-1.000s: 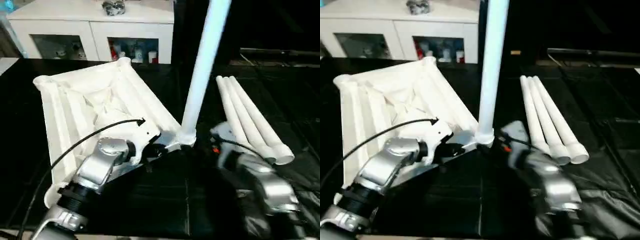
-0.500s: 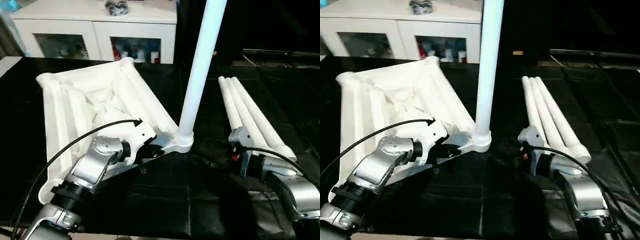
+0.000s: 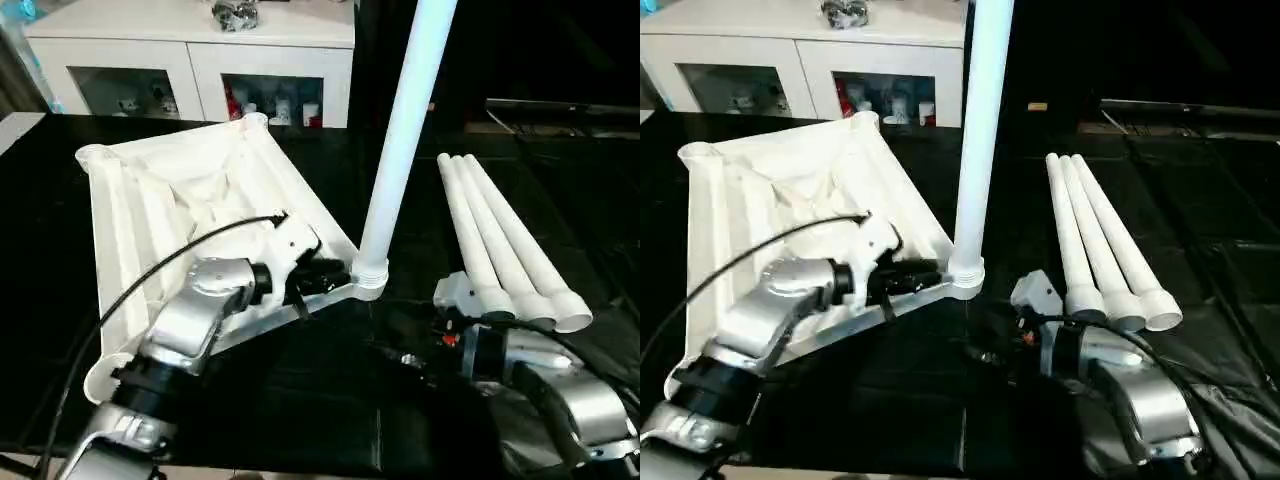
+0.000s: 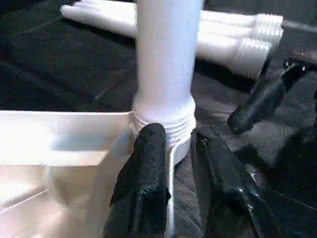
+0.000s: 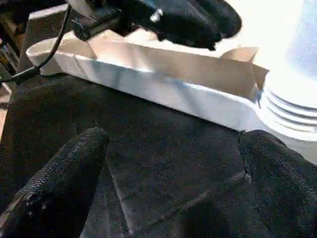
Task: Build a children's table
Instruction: Rotate leg to tighten, then rotate table base
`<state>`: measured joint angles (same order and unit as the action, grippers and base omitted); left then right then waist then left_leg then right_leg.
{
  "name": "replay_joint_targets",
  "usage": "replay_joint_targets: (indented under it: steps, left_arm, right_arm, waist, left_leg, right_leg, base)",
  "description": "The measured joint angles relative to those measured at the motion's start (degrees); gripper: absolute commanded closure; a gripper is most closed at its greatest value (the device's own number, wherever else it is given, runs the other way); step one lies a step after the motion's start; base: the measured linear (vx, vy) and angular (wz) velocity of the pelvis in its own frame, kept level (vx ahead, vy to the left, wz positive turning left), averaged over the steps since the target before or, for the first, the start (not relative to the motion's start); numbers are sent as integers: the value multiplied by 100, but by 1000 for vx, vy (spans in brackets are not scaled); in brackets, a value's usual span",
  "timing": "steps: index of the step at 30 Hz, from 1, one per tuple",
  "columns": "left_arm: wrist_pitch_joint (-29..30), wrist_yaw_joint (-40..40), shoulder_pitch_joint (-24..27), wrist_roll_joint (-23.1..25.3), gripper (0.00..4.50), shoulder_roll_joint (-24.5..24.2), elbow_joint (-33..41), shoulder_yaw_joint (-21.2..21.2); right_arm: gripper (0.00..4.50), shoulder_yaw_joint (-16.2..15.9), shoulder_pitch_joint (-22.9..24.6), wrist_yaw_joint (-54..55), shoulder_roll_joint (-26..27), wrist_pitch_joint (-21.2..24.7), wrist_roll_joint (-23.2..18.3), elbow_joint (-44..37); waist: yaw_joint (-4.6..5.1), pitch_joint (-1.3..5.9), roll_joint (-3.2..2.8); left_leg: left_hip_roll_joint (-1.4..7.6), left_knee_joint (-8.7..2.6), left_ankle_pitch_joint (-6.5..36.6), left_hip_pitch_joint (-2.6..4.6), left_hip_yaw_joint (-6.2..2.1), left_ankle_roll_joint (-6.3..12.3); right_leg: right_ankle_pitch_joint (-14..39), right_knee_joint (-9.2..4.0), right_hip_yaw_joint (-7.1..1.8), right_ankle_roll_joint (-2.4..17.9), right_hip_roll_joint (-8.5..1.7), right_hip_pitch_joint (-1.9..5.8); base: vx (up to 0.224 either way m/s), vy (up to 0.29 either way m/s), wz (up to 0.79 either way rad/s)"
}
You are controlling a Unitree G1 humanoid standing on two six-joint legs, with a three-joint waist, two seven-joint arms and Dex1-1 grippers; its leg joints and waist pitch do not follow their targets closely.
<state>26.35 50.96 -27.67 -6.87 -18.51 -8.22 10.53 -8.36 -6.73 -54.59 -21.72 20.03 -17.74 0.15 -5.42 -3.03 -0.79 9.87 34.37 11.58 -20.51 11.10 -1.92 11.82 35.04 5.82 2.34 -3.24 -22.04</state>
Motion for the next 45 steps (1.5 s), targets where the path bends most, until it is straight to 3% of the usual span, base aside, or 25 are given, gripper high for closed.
replay_joint_targets:
  steps: [8, 16, 23, 33, 39, 45]
  left_arm:
    - [350, -1027, -4, 351, 355, -717, -2, -918]
    - [655, -2342, 301, 1186, 355, -1586, -321, -1511]
    - [974, -2496, 551, 1503, 355, -1984, -463, -1377]
    - [1238, -2225, 770, 1676, 355, -2170, -627, -949]
    - [1430, -1555, 946, 1640, 355, -2399, -317, -552]
    - [1370, -661, 1213, 1359, 355, -2683, 225, -239]
  right_arm:
    - [0, -264, -88, 428, 394, -39, 232, 82]
    - [0, -351, -228, 841, 648, -203, 493, 337]
    - [0, -498, -250, 934, 702, -301, 625, 389]
    - [0, -564, -337, 1195, 771, -462, 828, 614]
    - [0, -547, -766, 1675, 973, -601, 1053, 1167]
    - [0, -334, -1031, 1972, 993, -667, 1142, 1520]
  waist:
    - [35, 0, -1]
    - [5, -1, 9]
    - [16, -1, 15]
    - [26, -1, 14]
    - [34, -2, 12]
    - [28, -3, 11]
  left_leg:
    - [-1, 2, 19, 1, -1, -32]
    - [-2, 2, 22, -3, -3, -31]
    - [-2, 5, 21, 1, -6, -33]
    - [-2, 5, 21, 2, -7, -34]
    - [-2, 6, 19, 9, -7, -36]
    - [-2, 3, 19, 13, -7, -38]
  right_leg:
    - [-1, -1, 0, 1, 0, 2]
    - [0, -5, 0, -1, 0, 1]
    - [-2, -1, -1, 1, 0, 5]
    - [-2, 0, -1, 3, 0, 6]
    - [-6, 2, -3, 9, 0, 8]
    - [-6, 4, -4, 9, 0, 10]
  base:
    - [0, 0, 0]
    - [0, 0, 0]
    - [0, 0, 0]
    - [0, 0, 0]
    - [0, 0, 0]
    - [0, 0, 0]
